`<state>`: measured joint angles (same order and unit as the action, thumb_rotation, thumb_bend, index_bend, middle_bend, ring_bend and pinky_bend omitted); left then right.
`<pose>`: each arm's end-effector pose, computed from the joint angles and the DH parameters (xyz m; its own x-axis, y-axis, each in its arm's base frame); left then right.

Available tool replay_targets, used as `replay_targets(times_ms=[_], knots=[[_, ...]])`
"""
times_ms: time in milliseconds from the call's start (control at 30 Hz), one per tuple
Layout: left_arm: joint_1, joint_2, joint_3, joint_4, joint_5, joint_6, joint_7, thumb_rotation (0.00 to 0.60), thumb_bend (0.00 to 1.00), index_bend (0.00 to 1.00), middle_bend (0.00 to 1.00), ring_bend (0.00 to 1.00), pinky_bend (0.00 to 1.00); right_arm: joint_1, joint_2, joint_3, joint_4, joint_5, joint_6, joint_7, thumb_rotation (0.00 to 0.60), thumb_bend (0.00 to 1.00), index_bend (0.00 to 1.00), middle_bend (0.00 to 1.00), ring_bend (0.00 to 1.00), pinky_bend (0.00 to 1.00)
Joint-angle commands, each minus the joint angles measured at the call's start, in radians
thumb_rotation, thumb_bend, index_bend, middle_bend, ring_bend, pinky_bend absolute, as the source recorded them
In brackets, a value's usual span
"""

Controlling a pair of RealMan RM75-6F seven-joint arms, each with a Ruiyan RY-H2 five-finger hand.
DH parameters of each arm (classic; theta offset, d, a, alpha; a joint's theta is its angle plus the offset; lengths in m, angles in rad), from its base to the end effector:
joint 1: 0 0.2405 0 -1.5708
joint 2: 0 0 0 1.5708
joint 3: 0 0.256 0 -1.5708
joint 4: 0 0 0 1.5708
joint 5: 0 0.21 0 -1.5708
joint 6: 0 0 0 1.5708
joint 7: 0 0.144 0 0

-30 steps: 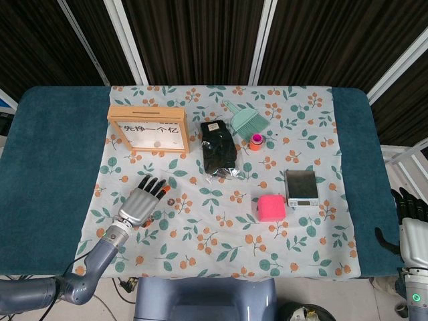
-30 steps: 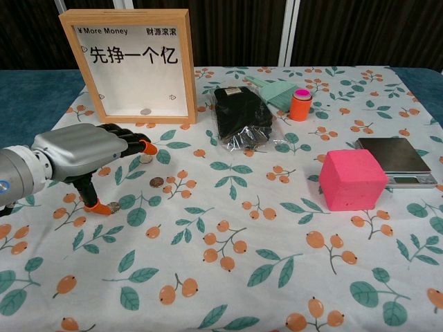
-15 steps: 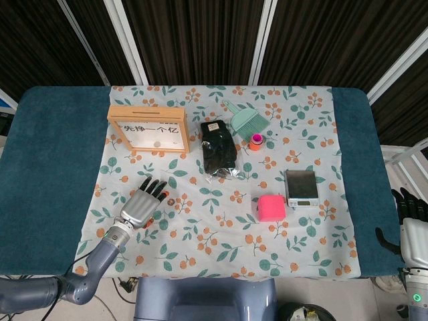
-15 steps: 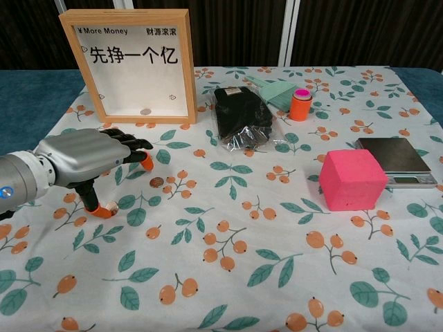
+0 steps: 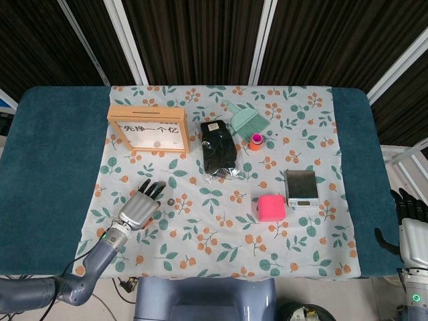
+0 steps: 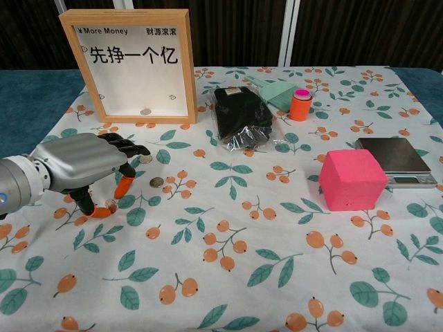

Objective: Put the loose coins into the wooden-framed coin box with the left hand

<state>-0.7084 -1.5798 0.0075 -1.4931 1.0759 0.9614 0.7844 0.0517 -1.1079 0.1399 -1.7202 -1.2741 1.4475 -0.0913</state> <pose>-0.1859 0.2933 -0.0505 0.8084 0.2241 0.5444 0.5713 -0.5217 -0.6336 -0.3204 -0.1844 0.1702 0.3581 0.0135 0.9336 -0.9111 0.2235 0.3462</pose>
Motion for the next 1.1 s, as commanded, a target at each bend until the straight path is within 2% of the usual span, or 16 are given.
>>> replay_targets(times_ms=[33, 233, 433, 667, 800, 867, 1000, 1100], knots=[[0.000, 0.003, 0.002, -0.009, -0.006, 0.004, 0.007, 0.600, 0.32, 0.58, 0.00, 0.00, 0.00, 0.000, 0.001, 0.000, -0.001, 0.000, 0.000, -0.001, 0.600, 0.39, 0.09, 0.03, 0.00, 0.00], [-0.001, 0.003, 0.006, -0.011, -0.029, 0.013, 0.043, 0.600, 0.41, 0.61, 0.00, 0.00, 0.00, 0.000, 0.004, -0.001, -0.008, 0.012, -0.009, -0.003, 0.600, 0.39, 0.09, 0.03, 0.00, 0.00], [-0.007, 0.004, 0.007, -0.020, -0.069, 0.011, 0.076, 0.600, 0.46, 0.63, 0.00, 0.00, 0.00, 0.000, 0.004, 0.001, -0.010, 0.013, -0.006, -0.006, 0.600, 0.39, 0.09, 0.03, 0.00, 0.00], [-0.011, 0.030, -0.010, -0.057, -0.065, 0.029, 0.062, 0.600, 0.49, 0.66, 0.00, 0.00, 0.00, 0.000, 0.004, 0.001, -0.009, 0.011, -0.003, -0.006, 0.600, 0.40, 0.09, 0.03, 0.00, 0.00], [-0.016, 0.098, -0.050, -0.154, -0.056, 0.051, 0.025, 0.600, 0.49, 0.66, 0.00, 0.00, 0.00, 0.000, 0.004, 0.002, -0.010, 0.014, -0.004, -0.005, 0.600, 0.39, 0.09, 0.03, 0.00, 0.00], [-0.023, 0.164, -0.091, -0.239, -0.051, 0.070, 0.002, 0.600, 0.49, 0.66, 0.00, 0.00, 0.00, 0.000, 0.003, 0.002, -0.010, 0.013, -0.004, -0.005, 0.600, 0.39, 0.09, 0.03, 0.00, 0.00], [-0.055, 0.330, -0.206, -0.414, -0.095, 0.069, -0.049, 0.600, 0.51, 0.66, 0.00, 0.00, 0.00, -0.003, 0.003, 0.005, -0.015, 0.021, 0.001, -0.001, 0.600, 0.39, 0.09, 0.03, 0.00, 0.00], [-0.104, 0.449, -0.301, -0.485, -0.212, 0.002, -0.099, 0.600, 0.51, 0.66, 0.00, 0.00, 0.00, -0.005, 0.004, 0.008, -0.017, 0.026, 0.004, 0.004, 0.600, 0.39, 0.09, 0.03, 0.00, 0.00]])
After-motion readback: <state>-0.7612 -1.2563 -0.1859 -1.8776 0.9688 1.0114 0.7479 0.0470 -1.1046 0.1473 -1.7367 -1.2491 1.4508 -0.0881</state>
